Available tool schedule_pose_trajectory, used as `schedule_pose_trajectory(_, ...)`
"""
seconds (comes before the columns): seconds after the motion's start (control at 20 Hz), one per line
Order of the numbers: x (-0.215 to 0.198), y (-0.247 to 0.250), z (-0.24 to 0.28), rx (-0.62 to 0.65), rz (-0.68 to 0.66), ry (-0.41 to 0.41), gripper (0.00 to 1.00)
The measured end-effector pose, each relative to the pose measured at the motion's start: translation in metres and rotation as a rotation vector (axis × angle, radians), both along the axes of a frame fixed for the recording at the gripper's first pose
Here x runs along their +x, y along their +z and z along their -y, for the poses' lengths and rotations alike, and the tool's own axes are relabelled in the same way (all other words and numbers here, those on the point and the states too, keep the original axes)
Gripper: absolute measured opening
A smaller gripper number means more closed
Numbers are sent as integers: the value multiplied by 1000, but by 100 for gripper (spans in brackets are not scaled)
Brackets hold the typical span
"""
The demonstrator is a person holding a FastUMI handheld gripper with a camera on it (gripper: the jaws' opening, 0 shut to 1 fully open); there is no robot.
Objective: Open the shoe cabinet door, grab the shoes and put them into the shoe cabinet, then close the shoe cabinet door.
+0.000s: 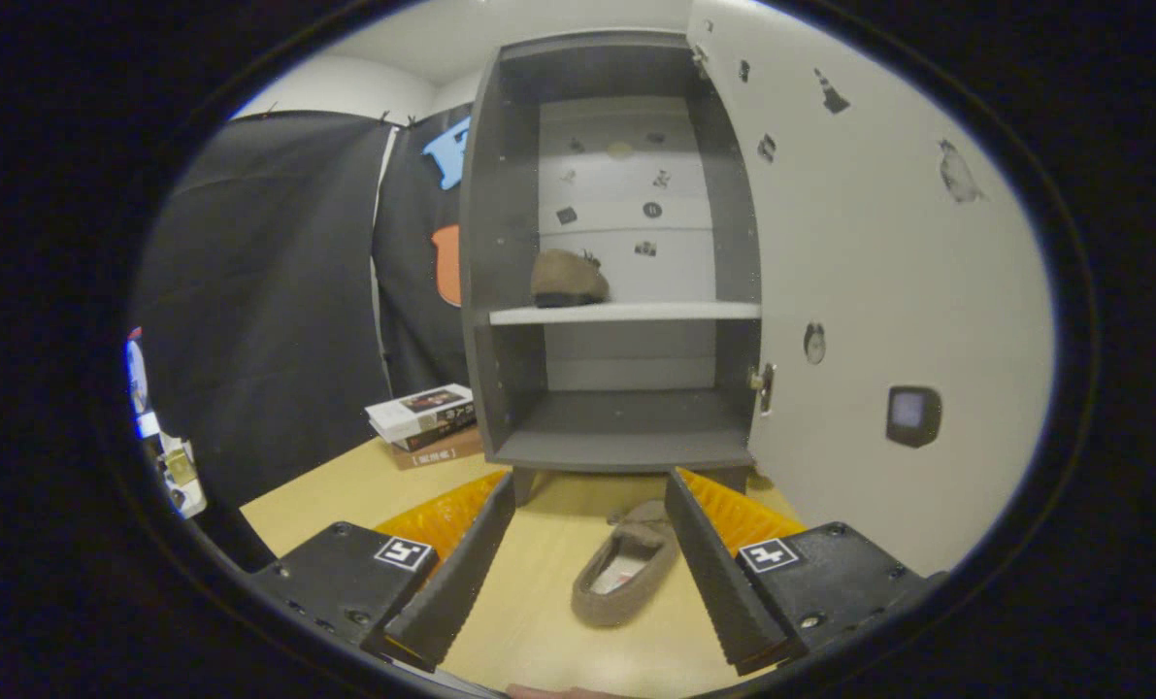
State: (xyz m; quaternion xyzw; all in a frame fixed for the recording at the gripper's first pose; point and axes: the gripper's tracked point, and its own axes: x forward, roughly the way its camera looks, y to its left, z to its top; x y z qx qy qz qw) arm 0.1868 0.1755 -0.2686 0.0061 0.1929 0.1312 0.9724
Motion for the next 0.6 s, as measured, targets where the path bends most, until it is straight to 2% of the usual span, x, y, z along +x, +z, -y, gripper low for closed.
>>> schedule_pose_trajectory(0.25, 40, -75, -1, -48, -127, -56, 96)
schedule_pose_trajectory(0.45, 61, -114, -7, 28, -230, -76, 85)
schedule_pose_trajectory(0.6, 74, -144, -6, 18, -315, -116, 76)
